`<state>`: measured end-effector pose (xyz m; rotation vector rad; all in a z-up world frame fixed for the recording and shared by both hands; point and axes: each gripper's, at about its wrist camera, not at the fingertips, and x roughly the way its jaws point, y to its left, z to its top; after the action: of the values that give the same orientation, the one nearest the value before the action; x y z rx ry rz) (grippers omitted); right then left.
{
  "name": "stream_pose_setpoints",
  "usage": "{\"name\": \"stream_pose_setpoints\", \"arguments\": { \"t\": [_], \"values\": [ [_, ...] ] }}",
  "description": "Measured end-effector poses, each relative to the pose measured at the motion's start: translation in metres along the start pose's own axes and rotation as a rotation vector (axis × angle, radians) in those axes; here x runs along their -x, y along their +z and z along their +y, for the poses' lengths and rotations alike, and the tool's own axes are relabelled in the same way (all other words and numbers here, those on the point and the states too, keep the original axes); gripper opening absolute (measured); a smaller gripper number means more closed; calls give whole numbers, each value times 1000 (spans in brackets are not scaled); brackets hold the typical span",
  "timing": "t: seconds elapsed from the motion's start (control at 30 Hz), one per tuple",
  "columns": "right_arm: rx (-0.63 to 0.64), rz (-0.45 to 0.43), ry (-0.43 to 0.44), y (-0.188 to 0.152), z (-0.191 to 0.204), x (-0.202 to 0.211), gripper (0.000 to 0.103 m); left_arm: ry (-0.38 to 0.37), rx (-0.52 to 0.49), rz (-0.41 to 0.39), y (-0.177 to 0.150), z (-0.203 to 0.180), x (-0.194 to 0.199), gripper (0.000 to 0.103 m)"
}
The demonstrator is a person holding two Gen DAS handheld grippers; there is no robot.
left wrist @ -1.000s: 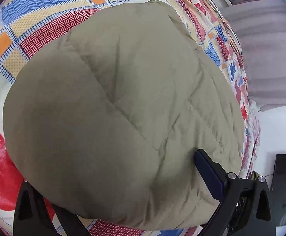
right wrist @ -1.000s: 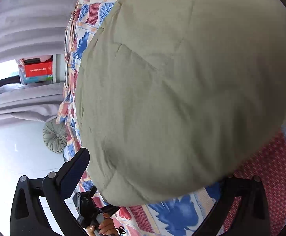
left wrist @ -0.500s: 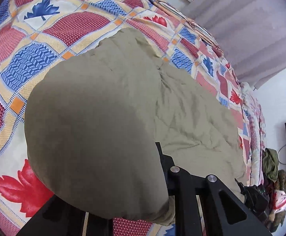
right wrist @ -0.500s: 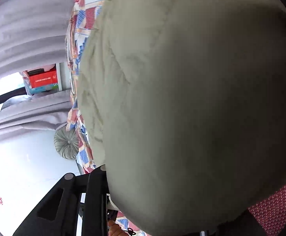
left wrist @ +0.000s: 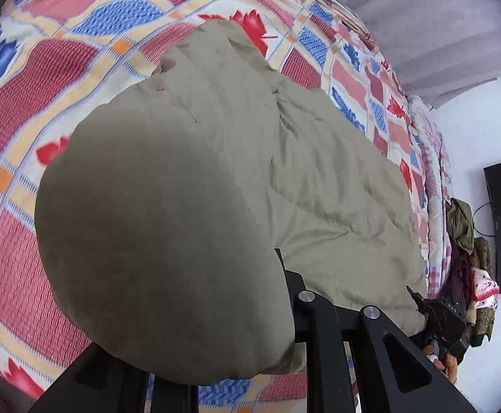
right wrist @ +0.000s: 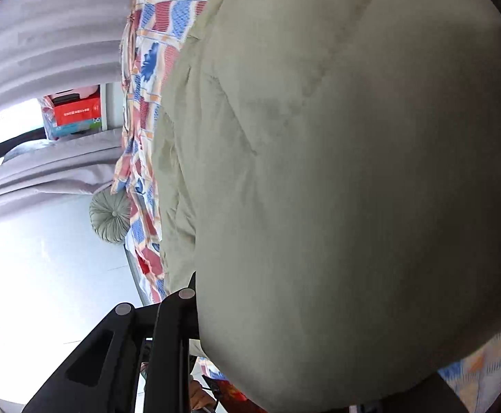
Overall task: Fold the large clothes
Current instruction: 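Grasp the bundle edge with both tools and fold it over again, then release the folded bundle and raise both tools above it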
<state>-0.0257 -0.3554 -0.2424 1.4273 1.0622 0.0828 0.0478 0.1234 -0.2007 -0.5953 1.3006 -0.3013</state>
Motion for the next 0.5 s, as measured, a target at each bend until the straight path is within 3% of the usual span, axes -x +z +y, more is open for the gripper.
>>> {"name": "stream_pose_setpoints", "arguments": {
  "t": [0.1, 0.23, 0.33, 0.5],
  "values": [
    [-41, 5, -20, -18, -22, 7, 26, 29, 51, 37, -21, 18, -7, 21],
    [-70, 6, -48, -19, -32, 2, 29, 58, 79, 58, -30, 29, -8, 22],
    [-55, 14, -91, -15, -21, 1, 35, 116, 59, 69, -32, 27, 4, 30],
    [-38, 22, -191, -15, -3, 14, 44, 234, -11, 80, -35, 22, 40, 30]
  ]
}}
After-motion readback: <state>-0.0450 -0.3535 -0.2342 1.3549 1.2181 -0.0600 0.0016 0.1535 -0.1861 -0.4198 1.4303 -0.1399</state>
